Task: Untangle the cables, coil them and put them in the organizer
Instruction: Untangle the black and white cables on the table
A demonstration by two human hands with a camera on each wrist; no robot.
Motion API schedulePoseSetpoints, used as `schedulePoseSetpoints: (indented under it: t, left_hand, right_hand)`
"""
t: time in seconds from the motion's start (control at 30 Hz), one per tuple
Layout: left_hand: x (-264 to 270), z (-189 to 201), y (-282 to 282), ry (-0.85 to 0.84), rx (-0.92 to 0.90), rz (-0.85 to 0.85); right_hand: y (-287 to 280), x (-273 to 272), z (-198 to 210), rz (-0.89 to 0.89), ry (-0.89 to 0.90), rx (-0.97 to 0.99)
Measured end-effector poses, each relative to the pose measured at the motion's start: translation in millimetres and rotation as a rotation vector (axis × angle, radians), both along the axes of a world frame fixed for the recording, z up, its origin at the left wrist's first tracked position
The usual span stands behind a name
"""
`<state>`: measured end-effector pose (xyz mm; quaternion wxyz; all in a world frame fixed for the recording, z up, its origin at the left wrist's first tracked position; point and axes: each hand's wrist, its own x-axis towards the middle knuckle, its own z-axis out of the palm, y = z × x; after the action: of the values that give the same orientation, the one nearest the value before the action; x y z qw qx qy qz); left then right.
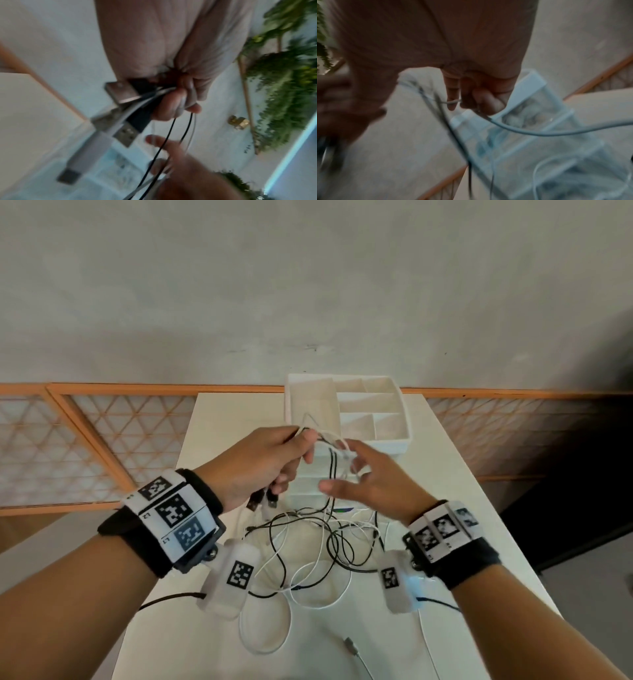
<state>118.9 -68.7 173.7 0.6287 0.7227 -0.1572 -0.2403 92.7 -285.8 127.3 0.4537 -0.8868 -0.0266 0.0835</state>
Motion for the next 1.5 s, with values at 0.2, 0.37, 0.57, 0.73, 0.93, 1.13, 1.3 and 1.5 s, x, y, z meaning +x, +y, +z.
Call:
schedulePoseSetpoints:
  t: [0.2,0.37,0.57,0.73,0.93,1.13,1.3,1.5]
  left_hand:
    - [10,60,6,-0.139,-0.468,0.065]
    - [25,17,32,-0.149,-0.248,0.342]
    - [10,-40,4,0.053,-0.037,0.366]
    - [7,-23,-42,-0.125,-0.013,0.181]
    - [9,-57,-12,-0.168,0.363,0.104]
    - [17,-88,22,-0.129,0.840,0.163]
    - [21,-93,37,-0.205,1.056,0.162]
    - [27,-47,40,0.086,0.426,0.439]
  right_hand:
    - [-14,11,-63,-0.306,0.047,-0.362]
    - [-58,20,-34,-0.523,-0.004,-0.303]
    - [-29,22,45,-0.354,-0.264,-0.005]
    - [0,6,70,-0.108,-0.264,0.085]
    - [-51,14,65,-0.455,-0.468,0.016]
    - [-67,6,39,-0.598,-0.352,-0.271]
    - [-65,12,33,-0.627,-0.467,-0.227]
    - [-57,6,43,-0.443,-0.369,-0.224]
